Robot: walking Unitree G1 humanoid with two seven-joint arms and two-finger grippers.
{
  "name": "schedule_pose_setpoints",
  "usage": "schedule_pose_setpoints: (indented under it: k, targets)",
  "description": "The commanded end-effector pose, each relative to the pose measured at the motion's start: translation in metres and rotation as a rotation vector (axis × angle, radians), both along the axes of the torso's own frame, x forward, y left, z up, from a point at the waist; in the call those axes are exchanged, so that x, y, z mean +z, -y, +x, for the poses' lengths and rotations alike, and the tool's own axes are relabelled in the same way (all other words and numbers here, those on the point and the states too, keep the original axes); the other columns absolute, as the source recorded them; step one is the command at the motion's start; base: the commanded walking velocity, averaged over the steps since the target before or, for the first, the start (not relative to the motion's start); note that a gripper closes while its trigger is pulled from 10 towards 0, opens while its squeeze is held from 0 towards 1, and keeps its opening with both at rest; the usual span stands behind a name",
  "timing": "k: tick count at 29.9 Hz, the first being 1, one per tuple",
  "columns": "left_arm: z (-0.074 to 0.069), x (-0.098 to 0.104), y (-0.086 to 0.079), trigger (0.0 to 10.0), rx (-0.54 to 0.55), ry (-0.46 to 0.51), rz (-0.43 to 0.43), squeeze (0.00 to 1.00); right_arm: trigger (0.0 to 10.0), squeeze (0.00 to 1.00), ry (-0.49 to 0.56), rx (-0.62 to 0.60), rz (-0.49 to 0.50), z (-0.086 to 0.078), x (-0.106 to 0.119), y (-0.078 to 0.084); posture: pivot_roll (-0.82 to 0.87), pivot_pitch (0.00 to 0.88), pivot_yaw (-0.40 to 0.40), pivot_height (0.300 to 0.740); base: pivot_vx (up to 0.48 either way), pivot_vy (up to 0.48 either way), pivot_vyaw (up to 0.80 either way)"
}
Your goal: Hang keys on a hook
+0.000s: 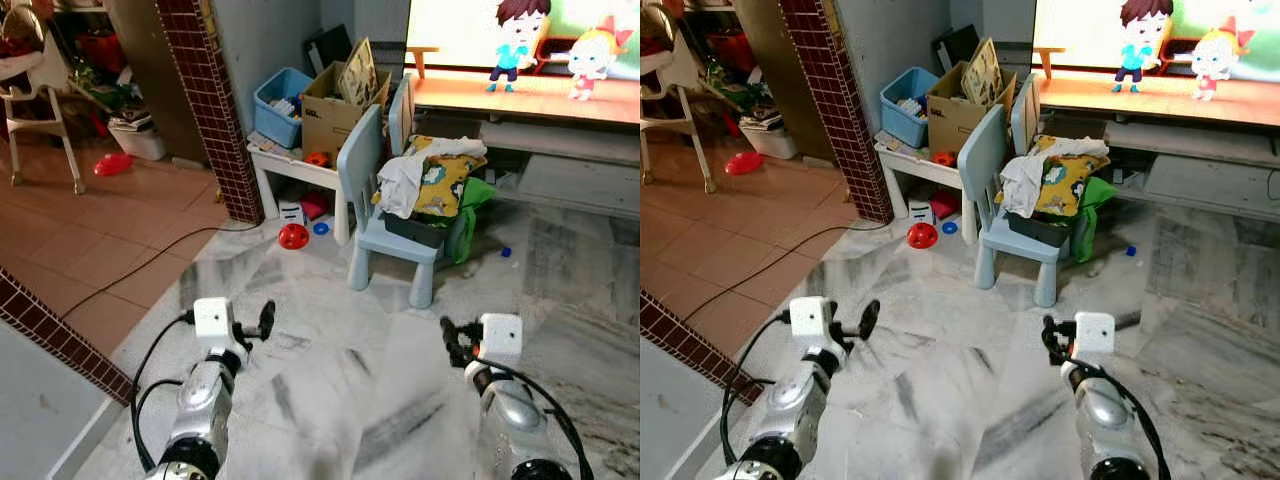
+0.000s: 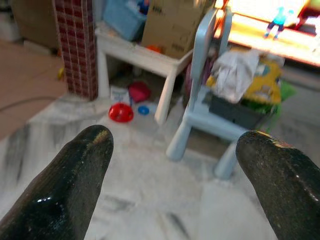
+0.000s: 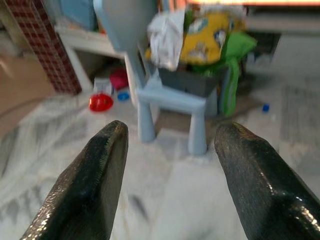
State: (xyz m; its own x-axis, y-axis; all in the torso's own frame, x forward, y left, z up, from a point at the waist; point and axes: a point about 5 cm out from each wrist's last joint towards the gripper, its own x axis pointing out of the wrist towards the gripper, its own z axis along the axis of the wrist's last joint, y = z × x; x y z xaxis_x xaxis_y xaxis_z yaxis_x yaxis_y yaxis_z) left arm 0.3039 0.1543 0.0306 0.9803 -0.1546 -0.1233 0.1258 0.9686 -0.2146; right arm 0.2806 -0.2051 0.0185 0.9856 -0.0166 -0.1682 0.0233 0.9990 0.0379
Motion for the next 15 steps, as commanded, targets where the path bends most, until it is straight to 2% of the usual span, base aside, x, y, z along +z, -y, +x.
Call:
schedule_pose_setpoints:
  k: [1, 5, 8, 10, 11, 15]
  targets:
    - [0.013, 0.018, -0.003, 10.0, -0.021, 0.06, 0.027, 0.0, 10.0, 0.0, 0.08, 0.03, -0.007, 0.012, 0.017, -0.006, -0.11, 0.0, 0.048, 0.74, 0.0, 0.0, 0.0]
    - [0.027, 0.036, -0.003, 10.0, -0.055, 0.113, 0.05, 0.0, 10.0, 0.0, 0.143, 0.058, -0.009, 0.023, 0.033, -0.009, -0.11, 0.0, 0.053, 0.74, 0.0, 0.0, 0.0]
    - [0.036, 0.048, -0.006, 10.0, -0.029, 0.129, 0.059, 0.0, 10.0, 0.0, 0.19, 0.048, -0.006, 0.028, 0.045, -0.008, -0.11, 0.0, 0.057, 0.74, 0.0, 0.0, 0.0]
    - [0.036, 0.05, -0.006, 10.0, -0.023, 0.134, 0.064, 0.0, 10.0, 0.0, 0.2, 0.045, -0.005, 0.028, 0.047, -0.008, -0.11, 0.0, 0.059, 0.74, 0.0, 0.0, 0.0]
    - [0.038, 0.055, -0.003, 10.0, -0.018, 0.15, 0.022, 0.0, 10.0, 0.0, 0.216, 0.039, -0.01, 0.028, 0.051, -0.009, -0.11, 0.0, 0.06, 0.74, 0.0, 0.0, 0.0]
    - [0.038, 0.06, 0.003, 10.0, -0.014, 0.175, 0.002, 0.0, 10.0, 0.0, 0.241, 0.033, 0.002, 0.027, 0.058, -0.014, -0.11, 0.0, 0.057, 0.74, 0.0, 0.0, 0.0]
